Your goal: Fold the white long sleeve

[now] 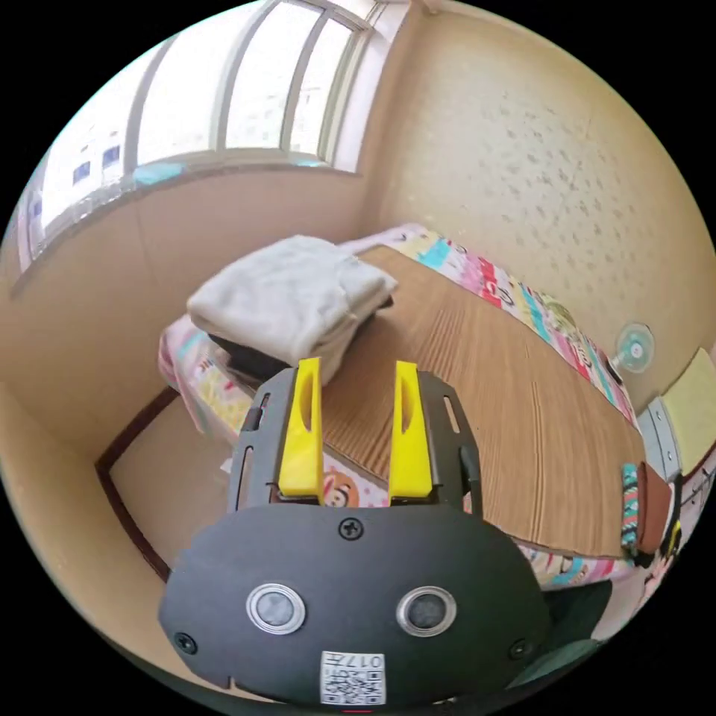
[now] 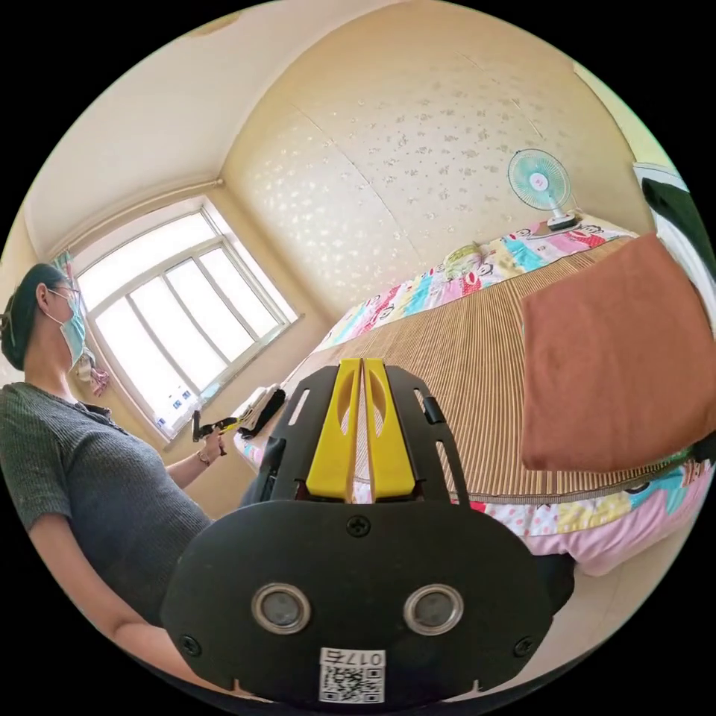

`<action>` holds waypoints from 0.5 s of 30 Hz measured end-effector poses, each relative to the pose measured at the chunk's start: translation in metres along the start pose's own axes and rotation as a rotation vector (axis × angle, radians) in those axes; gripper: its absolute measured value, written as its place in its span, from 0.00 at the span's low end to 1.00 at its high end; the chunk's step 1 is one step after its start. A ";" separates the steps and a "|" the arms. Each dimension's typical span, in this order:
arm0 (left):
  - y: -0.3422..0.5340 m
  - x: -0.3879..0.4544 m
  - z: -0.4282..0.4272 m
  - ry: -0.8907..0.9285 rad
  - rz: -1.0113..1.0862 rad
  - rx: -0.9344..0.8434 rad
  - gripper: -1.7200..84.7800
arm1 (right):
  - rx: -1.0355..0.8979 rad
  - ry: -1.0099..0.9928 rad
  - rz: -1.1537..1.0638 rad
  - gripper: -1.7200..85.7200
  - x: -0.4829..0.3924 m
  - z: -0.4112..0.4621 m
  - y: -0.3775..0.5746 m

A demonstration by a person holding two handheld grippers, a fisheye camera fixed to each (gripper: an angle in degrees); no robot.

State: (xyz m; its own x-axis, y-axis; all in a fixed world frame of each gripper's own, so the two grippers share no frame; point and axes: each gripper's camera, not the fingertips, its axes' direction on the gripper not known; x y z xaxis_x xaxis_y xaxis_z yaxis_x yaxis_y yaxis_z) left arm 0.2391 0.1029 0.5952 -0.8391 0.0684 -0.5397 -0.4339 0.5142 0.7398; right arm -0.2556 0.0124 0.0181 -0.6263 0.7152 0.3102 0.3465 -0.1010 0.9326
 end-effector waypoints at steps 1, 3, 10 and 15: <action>-0.005 -0.005 0.001 -0.030 -0.001 0.022 0.18 | 0.038 -0.033 0.003 0.03 0.000 -0.007 0.007; -0.024 -0.012 0.022 -0.116 0.023 -0.020 0.19 | 0.086 -0.094 0.041 0.02 0.005 -0.016 0.020; -0.048 -0.020 0.035 -0.121 -0.175 -0.026 0.11 | 0.414 -0.320 0.149 0.02 0.038 -0.075 0.055; -0.111 0.013 0.001 0.243 -0.207 0.074 0.07 | 0.648 -0.408 0.162 0.02 0.063 -0.124 0.062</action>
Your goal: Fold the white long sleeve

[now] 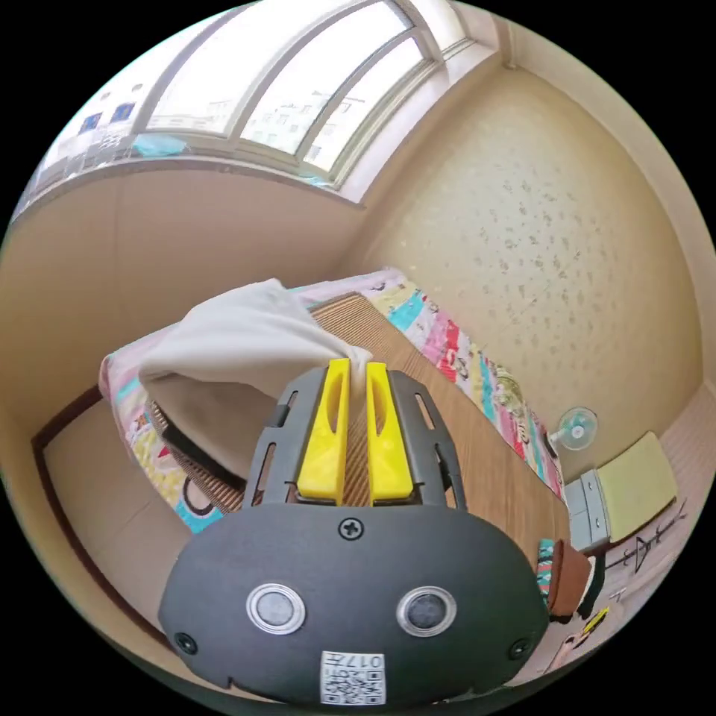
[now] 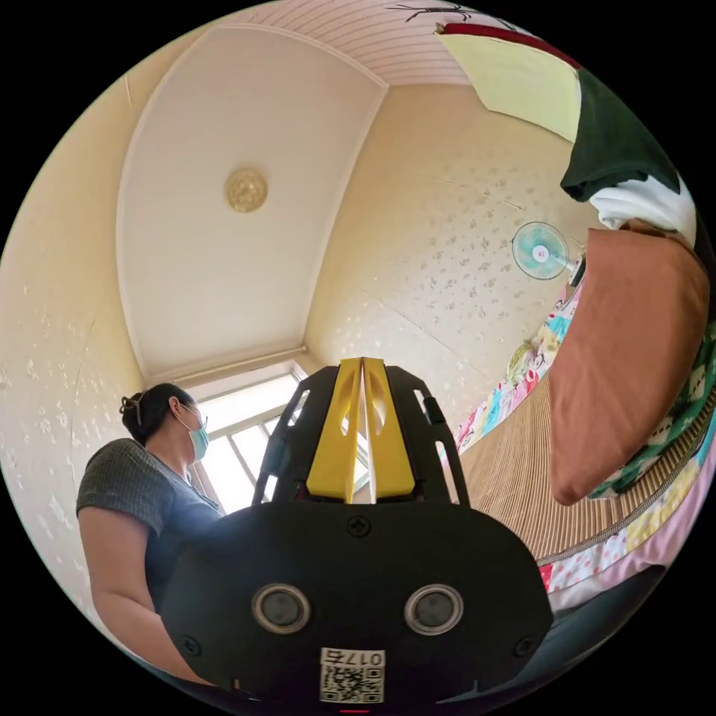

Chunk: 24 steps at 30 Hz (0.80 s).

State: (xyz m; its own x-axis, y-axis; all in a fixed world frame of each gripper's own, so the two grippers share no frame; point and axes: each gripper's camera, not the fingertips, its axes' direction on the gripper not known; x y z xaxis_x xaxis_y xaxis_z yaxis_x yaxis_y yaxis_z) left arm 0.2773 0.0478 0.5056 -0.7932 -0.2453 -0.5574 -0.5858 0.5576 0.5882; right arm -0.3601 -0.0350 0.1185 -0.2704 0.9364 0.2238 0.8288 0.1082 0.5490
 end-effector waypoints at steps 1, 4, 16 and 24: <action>-0.004 0.017 -0.002 0.034 0.035 0.006 0.07 | 0.005 -0.012 0.000 0.02 0.002 -0.003 -0.004; 0.000 0.123 -0.004 0.255 0.260 0.002 0.06 | -0.026 -0.026 0.010 0.02 0.012 0.002 -0.003; 0.277 0.376 0.042 0.950 0.802 -0.497 0.07 | -0.234 -0.013 0.102 0.03 0.032 0.023 0.003; 0.432 0.292 0.125 0.800 0.507 -1.089 0.08 | -0.929 0.437 0.058 0.07 0.050 0.096 0.031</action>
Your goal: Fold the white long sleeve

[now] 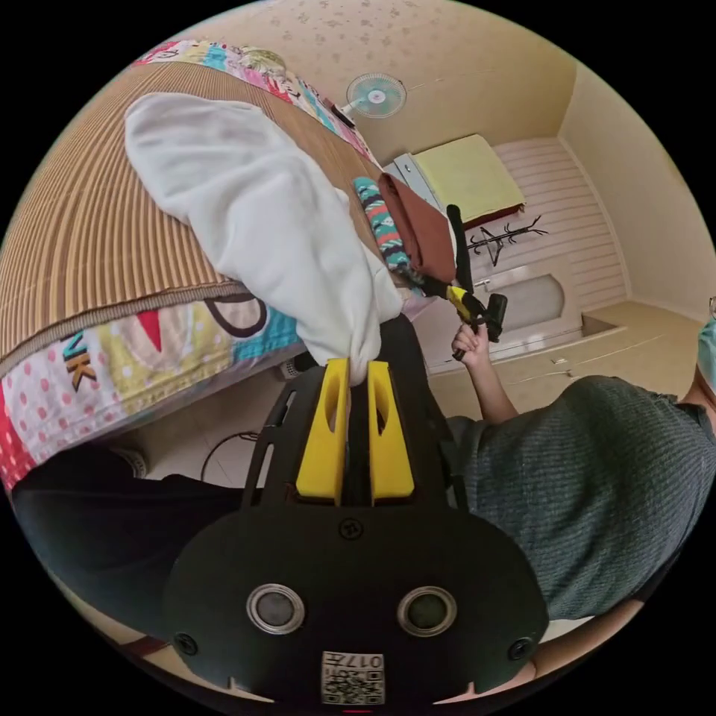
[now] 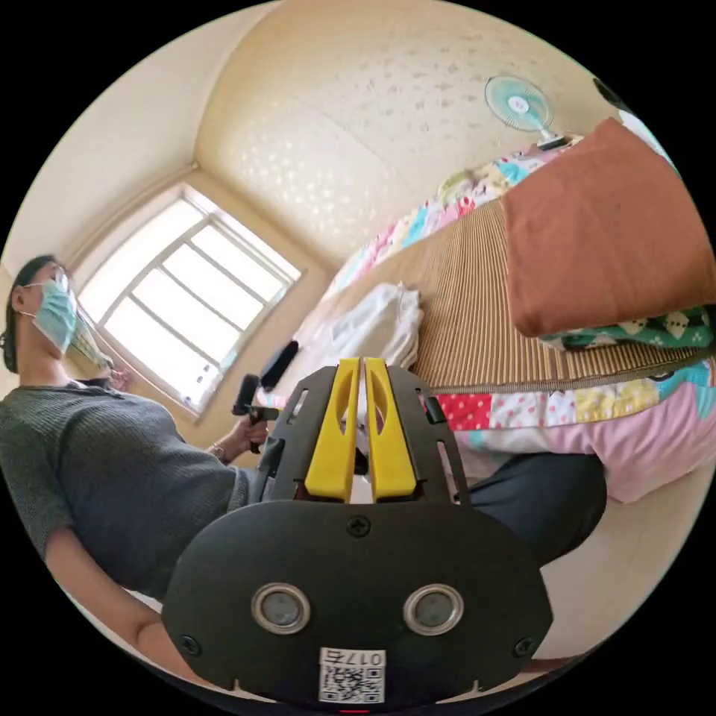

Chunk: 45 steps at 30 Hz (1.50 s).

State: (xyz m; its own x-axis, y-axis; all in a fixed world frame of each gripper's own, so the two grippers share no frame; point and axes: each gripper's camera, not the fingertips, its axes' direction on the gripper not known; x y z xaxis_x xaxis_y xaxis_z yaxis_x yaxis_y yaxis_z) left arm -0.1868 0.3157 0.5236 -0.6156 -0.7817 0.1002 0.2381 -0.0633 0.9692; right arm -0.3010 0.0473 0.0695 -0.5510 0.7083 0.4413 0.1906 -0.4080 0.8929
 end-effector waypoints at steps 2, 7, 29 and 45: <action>0.004 0.000 -0.016 -0.017 0.021 0.014 0.08 | -0.097 0.008 0.010 0.10 0.006 0.026 -0.010; -0.008 0.004 -0.090 -0.038 0.073 0.164 0.06 | -0.177 -0.123 0.131 0.15 0.043 0.101 -0.035; -0.139 0.033 -0.060 -0.236 0.035 0.087 0.18 | -0.165 -0.500 0.019 0.07 0.038 0.098 -0.039; -0.090 -0.018 -0.207 0.250 0.409 0.328 0.02 | -0.069 -0.657 -0.165 0.03 0.029 -0.004 -0.026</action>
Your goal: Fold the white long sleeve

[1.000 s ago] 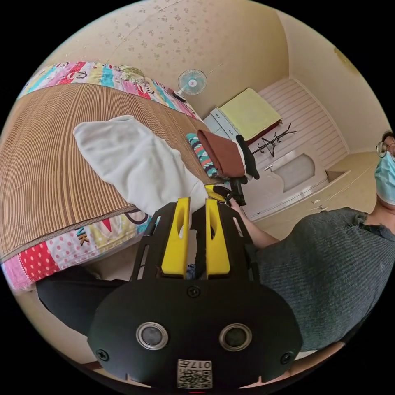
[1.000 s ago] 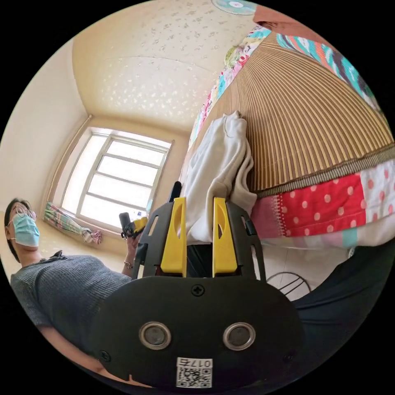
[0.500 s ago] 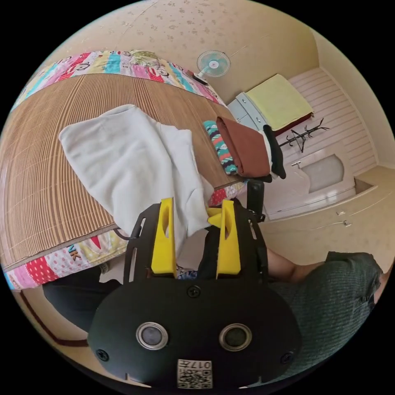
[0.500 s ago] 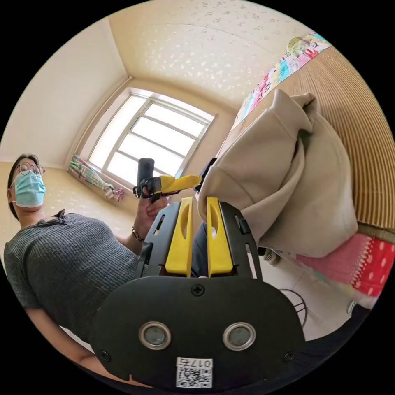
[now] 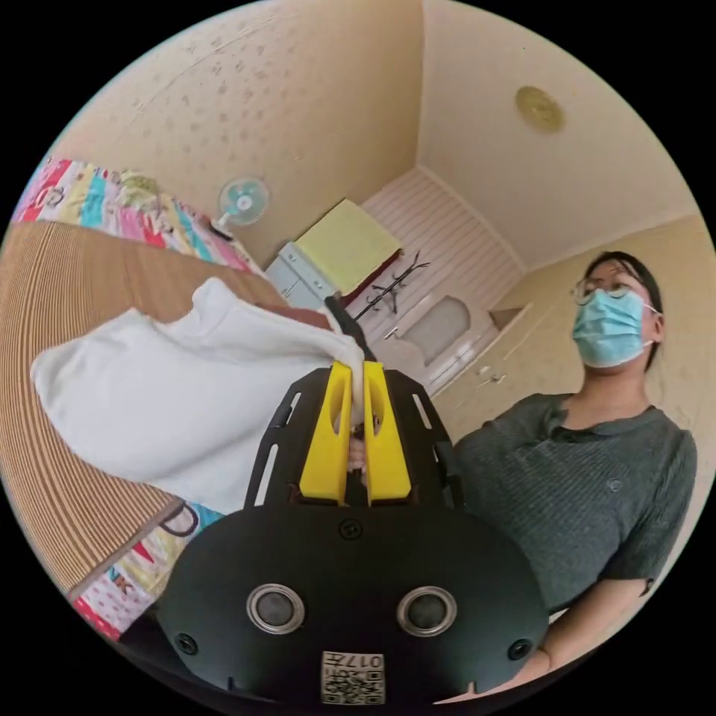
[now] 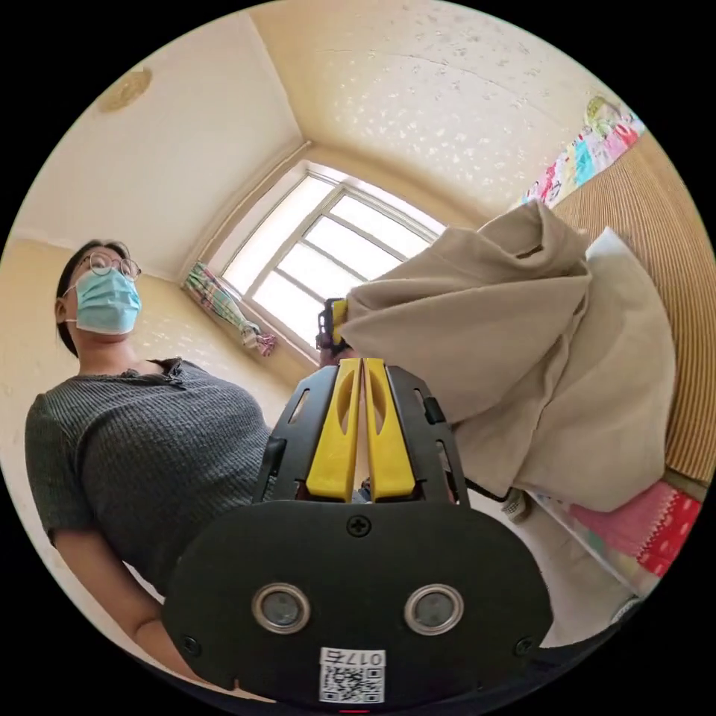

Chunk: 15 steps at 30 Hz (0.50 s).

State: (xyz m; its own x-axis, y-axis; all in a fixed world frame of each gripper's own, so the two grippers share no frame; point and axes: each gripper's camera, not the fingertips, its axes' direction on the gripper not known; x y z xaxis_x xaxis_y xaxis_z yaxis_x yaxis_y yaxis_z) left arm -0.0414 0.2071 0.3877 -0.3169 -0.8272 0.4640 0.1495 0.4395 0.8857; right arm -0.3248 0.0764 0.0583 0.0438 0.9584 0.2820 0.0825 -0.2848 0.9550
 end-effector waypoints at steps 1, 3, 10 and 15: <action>-0.006 0.008 -0.014 0.022 0.045 0.023 0.02 | -0.004 0.063 -0.041 0.03 -0.014 -0.013 0.001; -0.027 0.044 -0.064 0.082 0.237 0.095 0.02 | -0.007 0.145 -0.072 0.03 -0.029 -0.028 0.000; -0.052 0.037 -0.141 0.731 0.534 0.320 0.02 | 0.018 0.271 -0.118 0.04 -0.048 -0.045 -0.007; -0.057 0.018 -0.129 1.126 0.551 0.340 0.01 | -0.004 0.266 -0.133 0.07 -0.052 -0.033 -0.003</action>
State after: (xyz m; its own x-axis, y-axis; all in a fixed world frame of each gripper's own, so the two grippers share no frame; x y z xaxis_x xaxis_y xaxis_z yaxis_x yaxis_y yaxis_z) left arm 0.0655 0.1216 0.3471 0.6909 -0.2749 0.6687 -0.2888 0.7430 0.6038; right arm -0.3600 0.0278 0.0436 -0.2298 0.9586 0.1682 0.0665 -0.1569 0.9854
